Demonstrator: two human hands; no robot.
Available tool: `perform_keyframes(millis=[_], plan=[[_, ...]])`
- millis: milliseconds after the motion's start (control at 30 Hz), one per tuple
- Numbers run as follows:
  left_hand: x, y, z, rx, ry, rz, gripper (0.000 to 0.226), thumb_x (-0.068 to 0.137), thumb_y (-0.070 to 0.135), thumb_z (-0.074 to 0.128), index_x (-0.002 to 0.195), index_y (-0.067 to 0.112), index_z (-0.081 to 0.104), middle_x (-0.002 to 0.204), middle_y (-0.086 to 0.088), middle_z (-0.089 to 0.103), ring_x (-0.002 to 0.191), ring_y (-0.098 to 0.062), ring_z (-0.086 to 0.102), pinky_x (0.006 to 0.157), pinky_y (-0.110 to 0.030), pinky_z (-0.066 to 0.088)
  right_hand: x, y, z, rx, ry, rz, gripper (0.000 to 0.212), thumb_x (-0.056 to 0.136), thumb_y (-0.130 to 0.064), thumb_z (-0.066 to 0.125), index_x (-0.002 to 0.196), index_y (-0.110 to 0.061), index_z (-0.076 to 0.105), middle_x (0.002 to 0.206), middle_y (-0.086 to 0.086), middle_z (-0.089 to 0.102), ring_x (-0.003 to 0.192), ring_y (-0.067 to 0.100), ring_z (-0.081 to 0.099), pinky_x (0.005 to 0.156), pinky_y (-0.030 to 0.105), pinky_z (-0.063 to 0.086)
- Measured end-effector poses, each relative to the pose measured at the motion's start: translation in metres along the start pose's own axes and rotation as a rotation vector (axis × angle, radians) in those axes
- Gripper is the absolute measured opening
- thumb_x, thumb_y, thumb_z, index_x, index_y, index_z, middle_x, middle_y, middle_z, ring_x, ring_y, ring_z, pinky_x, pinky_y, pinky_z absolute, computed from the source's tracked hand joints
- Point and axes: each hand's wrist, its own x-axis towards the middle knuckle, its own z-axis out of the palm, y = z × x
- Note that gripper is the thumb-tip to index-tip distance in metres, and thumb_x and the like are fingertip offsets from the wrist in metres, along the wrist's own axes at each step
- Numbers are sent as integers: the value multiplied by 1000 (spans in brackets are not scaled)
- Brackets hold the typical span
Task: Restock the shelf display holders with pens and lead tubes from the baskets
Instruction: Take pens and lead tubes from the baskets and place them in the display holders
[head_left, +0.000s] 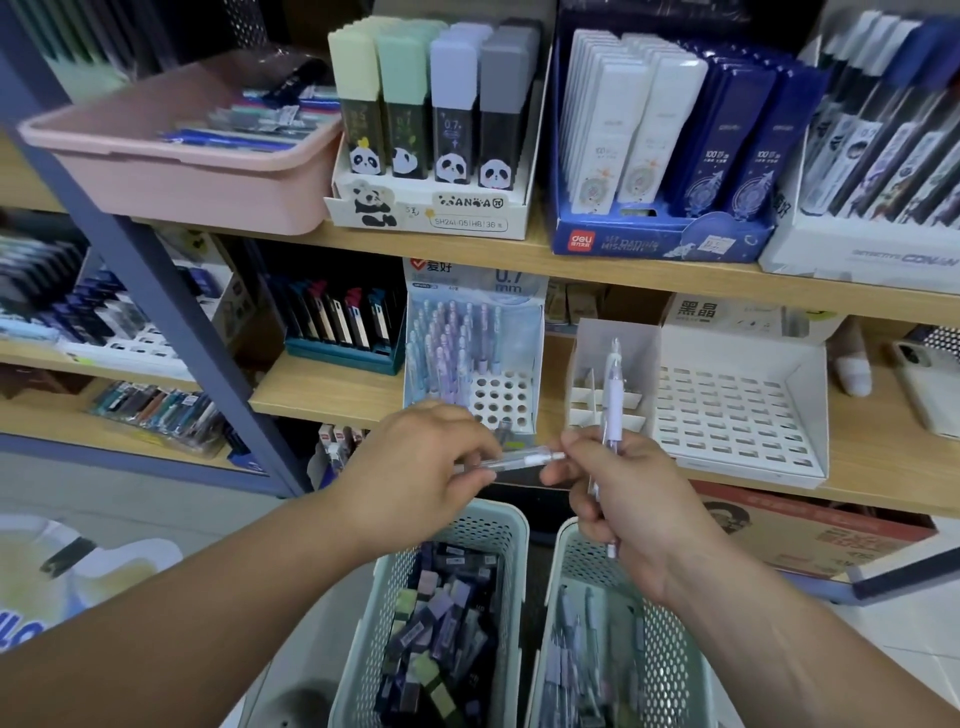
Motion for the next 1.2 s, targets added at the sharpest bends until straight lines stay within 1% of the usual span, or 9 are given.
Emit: perform_keyframes(millis=[67,133,367,567,633,733,933,1100,1200], plan=[[-5,-2,5,-94,-43,-103,32,87,24,76,118,30,70,81,18,63,81,4,53,76,-10,38,1,3,5,-29,-7,-15,12,101,-18,59,102,-8,67,69,5,70,41,11,38,38,19,26],[-8,-2,11,-141,-108,-141,35,89,22,74,122,31,68,81,18,62,79,6,52,72,-6,32,2,6,10,-48,-9,-36,11,101,-16,60,102,-7,66,66,3,68,40,11,38,38,19,26],[-6,1,29,-745,-136,-458,14,97,17,64,96,26,76,66,11,60,59,-12,46,59,-27,39,5,9,19,-165,-18,-180,15,101,-15,59,90,-8,68,65,5,63,42,15,37,39,20,28],[-1,-4,20,-757,-179,-428,22,96,11,65,105,28,76,68,3,60,59,-17,51,59,-36,48,8,8,22,-124,-30,-138,13,102,-16,59,97,-14,71,72,3,66,41,14,38,39,19,29],[5,-11,11,-724,-117,-505,22,94,10,68,102,29,73,71,-4,67,59,-18,60,64,-42,59,11,7,21,-101,3,-106,13,102,-19,59,100,-15,71,74,2,67,41,13,39,37,20,29],[12,-25,-3,-643,132,-578,26,89,6,70,88,32,66,69,-3,69,58,-24,68,65,-56,60,14,6,16,-73,35,-81,13,102,-21,59,101,-14,69,71,-2,68,41,12,39,37,20,29],[21,-42,-14,-480,654,-594,15,78,26,71,80,32,57,72,-2,67,71,-28,70,69,-50,60,15,6,12,-60,27,-71,14,102,-22,59,102,-12,68,72,0,68,42,13,39,38,21,29],[29,-46,-2,-461,675,-622,24,85,16,74,76,28,55,69,3,65,71,-22,71,71,-45,61,14,7,15,-73,9,-79,15,102,-22,59,100,-11,69,73,1,68,41,13,40,37,20,30],[32,-49,5,-414,646,-618,27,86,14,74,74,26,52,62,16,62,60,-2,62,64,-27,57,14,8,12,-83,15,-75,14,102,-22,58,101,-12,69,73,0,68,41,12,40,37,20,30]])
